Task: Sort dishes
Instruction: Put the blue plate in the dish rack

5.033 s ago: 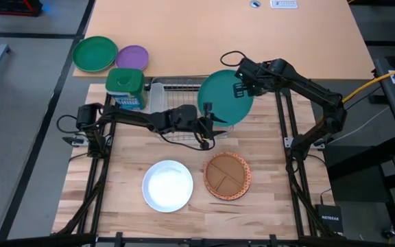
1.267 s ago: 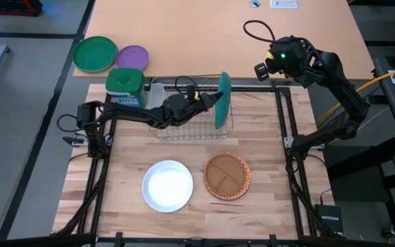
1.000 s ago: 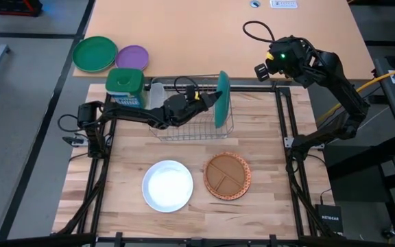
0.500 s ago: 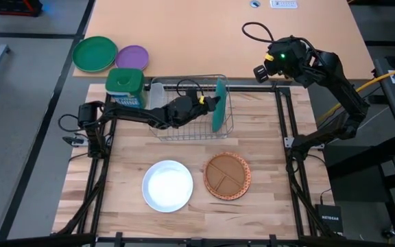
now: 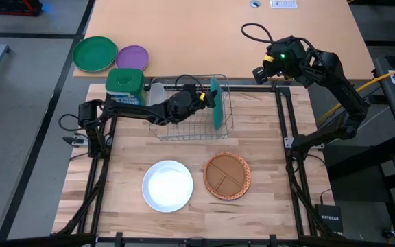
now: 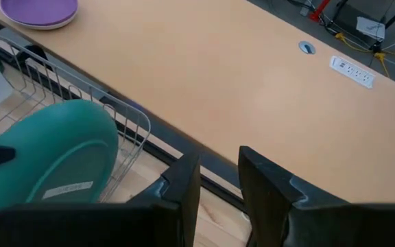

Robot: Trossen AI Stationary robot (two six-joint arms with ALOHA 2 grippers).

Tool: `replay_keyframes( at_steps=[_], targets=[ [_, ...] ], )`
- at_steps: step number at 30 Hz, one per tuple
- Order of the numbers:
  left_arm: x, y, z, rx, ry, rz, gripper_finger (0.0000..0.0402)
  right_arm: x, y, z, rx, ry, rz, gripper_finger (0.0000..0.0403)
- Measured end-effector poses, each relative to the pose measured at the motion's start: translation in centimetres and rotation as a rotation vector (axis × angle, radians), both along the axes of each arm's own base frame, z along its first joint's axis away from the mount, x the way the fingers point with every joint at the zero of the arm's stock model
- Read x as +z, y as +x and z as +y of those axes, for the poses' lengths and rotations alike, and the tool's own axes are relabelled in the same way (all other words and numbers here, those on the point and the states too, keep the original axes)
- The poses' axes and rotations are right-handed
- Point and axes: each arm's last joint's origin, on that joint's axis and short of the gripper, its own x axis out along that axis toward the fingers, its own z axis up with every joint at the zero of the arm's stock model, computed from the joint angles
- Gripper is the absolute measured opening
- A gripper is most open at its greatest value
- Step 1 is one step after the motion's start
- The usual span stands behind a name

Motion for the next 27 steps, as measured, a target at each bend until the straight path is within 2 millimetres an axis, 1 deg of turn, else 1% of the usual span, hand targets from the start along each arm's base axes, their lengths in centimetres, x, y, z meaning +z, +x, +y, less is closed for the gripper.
replay_keyframes(
  at_steps=[6, 12, 15, 18, 22, 25, 27],
  targets=[
    [0.1, 0.0, -0.1, -0.009, 0.038, 0.025, 0.0097, 0.0, 0.0, 0.0, 0.000, -0.004, -0.006, 0.0104],
    [0.2, 0.0, -0.1, -0.008, 0.038, 0.009, 0.0132, 0.0, 0.0, 0.0, 0.000, -0.003, -0.007, 0.0104],
    [0.5, 0.1, -0.1, -0.008, 0.046, -0.028, 0.0143, 0.0, 0.2, 0.0, 0.013, 0.010, -0.011, 0.0104],
    [1.0, 0.1, -0.1, -0.008, 0.057, -0.077, 0.0151, -0.3, 0.5, -0.1, 0.042, 0.036, -0.022, 0.0104],
    [1.6, 0.4, 0.0, -0.008, 0.065, -0.099, 0.0155, -0.8, 0.9, -0.2, 0.063, 0.059, -0.022, 0.0104],
    [1.4, 0.9, 0.1, -0.008, 0.088, -0.081, 0.0155, -1.2, 1.3, -0.4, 0.062, 0.063, -0.014, 0.0104],
    [0.8, 1.3, 0.2, -0.007, 0.103, -0.044, 0.0155, -1.5, 1.7, -0.6, 0.062, 0.072, 0.002, 0.0104]
  ],
)
